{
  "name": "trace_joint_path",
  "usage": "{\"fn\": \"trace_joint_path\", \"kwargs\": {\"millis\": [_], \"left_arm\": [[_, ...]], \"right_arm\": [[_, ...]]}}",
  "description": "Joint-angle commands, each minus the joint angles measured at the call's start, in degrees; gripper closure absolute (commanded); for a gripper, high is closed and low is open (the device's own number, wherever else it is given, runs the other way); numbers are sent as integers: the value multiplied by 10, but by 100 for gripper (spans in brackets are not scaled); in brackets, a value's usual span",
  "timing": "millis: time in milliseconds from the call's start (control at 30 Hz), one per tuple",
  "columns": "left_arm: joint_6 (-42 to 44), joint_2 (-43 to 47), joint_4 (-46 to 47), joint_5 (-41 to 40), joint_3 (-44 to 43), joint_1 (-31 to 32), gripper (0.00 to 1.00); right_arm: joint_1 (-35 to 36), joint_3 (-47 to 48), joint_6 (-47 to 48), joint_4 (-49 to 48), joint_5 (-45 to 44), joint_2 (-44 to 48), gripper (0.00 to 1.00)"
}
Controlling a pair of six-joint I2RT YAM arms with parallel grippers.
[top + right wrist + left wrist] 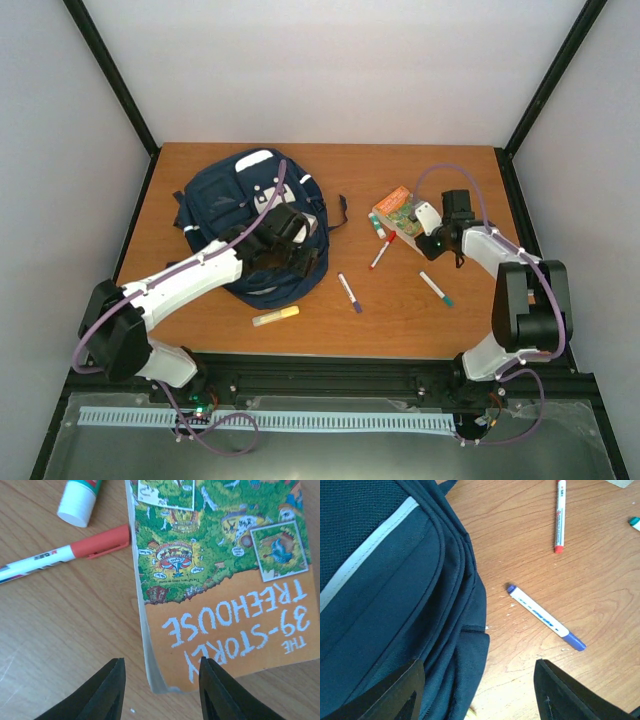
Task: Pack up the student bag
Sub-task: Adjust the book at the center of the board.
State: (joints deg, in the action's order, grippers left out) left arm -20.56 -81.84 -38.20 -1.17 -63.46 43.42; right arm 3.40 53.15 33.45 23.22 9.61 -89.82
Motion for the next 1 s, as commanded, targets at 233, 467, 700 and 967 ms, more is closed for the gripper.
{"fn": "trace_joint_path", "kwargs": {"millis": [233,467,700,967], "left_arm": [[-15,12,47,45,22,4,38],[-17,2,60,56,29,4,38],[-11,3,61,58,37,5,38],[-15,-8,79,69,42,6,37]], "right_arm": [[-3,-19,46,-48,-60,-43,83],[-8,-46,73,-69,-96,-31,96],[-86,-48,135,-58,-96,-24,97],[-166,116,79,38,-36,-65,65]]}}
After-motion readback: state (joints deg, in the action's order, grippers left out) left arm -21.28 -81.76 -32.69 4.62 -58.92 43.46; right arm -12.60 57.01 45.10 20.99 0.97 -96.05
